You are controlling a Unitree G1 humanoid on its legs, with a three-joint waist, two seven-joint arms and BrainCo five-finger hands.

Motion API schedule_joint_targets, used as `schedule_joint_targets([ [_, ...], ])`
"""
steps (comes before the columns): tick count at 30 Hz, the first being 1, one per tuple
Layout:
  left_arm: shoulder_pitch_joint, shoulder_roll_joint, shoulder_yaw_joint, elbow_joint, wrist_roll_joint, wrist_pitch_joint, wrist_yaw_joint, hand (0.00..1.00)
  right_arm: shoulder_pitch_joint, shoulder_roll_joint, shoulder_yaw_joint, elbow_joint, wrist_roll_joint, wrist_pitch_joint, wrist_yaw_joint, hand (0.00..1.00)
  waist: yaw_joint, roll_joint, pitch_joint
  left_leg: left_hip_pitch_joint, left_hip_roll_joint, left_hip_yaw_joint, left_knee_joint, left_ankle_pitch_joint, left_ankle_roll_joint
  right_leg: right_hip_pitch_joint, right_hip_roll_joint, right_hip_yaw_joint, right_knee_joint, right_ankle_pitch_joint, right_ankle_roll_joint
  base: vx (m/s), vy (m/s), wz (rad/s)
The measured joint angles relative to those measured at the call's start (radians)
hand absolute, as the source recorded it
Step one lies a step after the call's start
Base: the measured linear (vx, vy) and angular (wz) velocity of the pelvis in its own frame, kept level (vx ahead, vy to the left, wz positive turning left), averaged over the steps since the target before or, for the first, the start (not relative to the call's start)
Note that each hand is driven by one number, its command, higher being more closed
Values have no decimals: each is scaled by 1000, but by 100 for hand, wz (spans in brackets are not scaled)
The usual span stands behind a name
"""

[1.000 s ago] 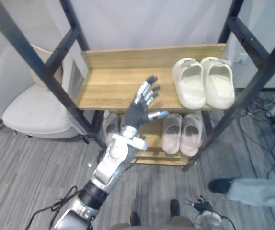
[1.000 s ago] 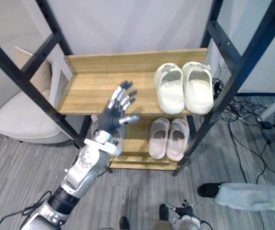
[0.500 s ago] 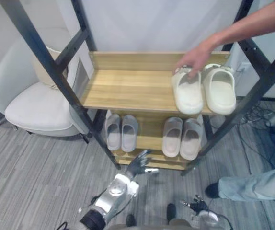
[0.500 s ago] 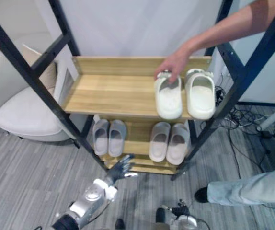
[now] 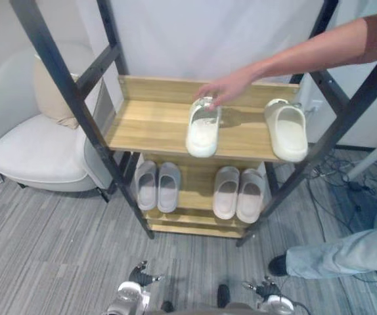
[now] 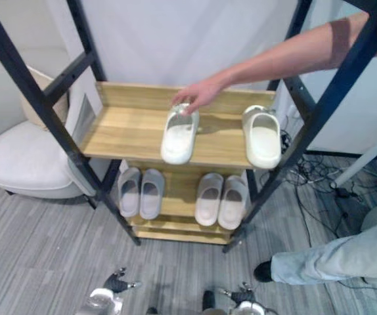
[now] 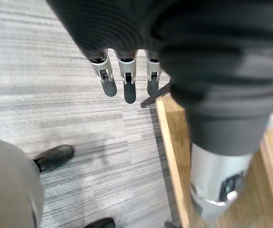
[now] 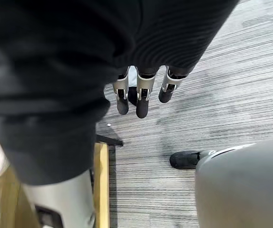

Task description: Organize the slippers on the shoe rack

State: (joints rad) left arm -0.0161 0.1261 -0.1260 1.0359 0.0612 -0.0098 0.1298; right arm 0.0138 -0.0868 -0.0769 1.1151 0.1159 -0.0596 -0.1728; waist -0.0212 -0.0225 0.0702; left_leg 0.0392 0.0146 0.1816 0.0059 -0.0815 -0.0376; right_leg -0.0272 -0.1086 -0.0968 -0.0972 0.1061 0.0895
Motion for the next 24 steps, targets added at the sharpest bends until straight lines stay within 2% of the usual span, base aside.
schedule_joint_targets([
  [3,0,-8,32,24,17,3,2,0,0,2,0,0,-8,0,0,0,4,0,-1,4,3,-1,0,-2,-2,3,3,0,0,0,-5,0,0,0],
  [16,-7,-28,10,36,37,6,4,0,-4,8,3,1,-36,1,-1,0,7,1,-1,21,-2,-4,-1,-5,2,21,5,-3,0,-6,-6,9,-3,0],
  [22,-15,-30,-109,34,33,-6,1,0,0,8,13,1,-36,1,-4,0,6,2,-2,31,1,-5,0,-6,0,25,5,-3,0,-7,-7,-40,-17,0],
  [24,-26,-30,-228,4,20,-9,-1,0,4,8,33,1,-35,1,-4,0,5,2,-3,29,2,-4,-1,-12,-8,22,4,-2,0,-7,-7,-16,-12,1],
])
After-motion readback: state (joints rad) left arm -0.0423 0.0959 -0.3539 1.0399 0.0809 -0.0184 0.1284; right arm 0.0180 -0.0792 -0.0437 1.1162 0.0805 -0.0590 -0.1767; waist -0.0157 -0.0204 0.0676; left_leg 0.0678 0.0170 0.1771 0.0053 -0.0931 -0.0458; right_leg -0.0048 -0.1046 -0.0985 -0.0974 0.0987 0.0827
